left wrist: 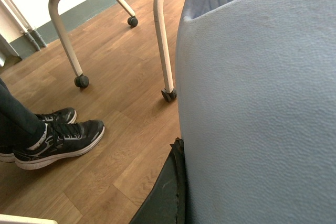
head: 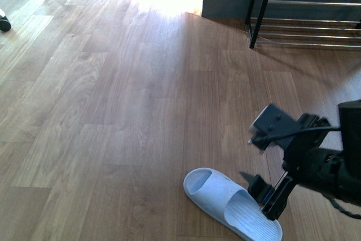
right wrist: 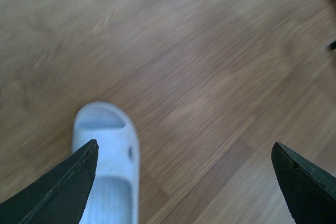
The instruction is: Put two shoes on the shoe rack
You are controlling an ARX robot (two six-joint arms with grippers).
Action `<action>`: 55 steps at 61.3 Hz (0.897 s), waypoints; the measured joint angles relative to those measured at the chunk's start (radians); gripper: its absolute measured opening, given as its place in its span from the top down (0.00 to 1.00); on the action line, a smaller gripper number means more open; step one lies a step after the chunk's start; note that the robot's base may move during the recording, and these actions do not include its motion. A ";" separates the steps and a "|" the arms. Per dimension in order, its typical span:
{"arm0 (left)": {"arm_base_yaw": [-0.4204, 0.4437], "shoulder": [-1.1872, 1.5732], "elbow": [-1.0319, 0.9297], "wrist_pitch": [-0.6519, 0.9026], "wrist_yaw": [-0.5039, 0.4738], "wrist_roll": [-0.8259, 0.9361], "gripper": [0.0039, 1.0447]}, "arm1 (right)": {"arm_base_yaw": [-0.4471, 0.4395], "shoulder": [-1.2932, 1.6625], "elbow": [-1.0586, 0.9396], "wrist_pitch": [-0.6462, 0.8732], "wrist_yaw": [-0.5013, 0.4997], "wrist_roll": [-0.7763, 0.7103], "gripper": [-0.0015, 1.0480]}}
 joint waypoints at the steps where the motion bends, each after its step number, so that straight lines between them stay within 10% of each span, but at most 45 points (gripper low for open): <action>1: 0.000 0.000 0.000 0.000 0.000 0.000 0.98 | 0.002 0.016 0.011 -0.002 0.000 -0.002 0.09; 55: 0.000 0.000 0.000 0.000 0.000 0.000 0.98 | 0.013 0.409 0.431 -0.269 0.054 0.050 0.09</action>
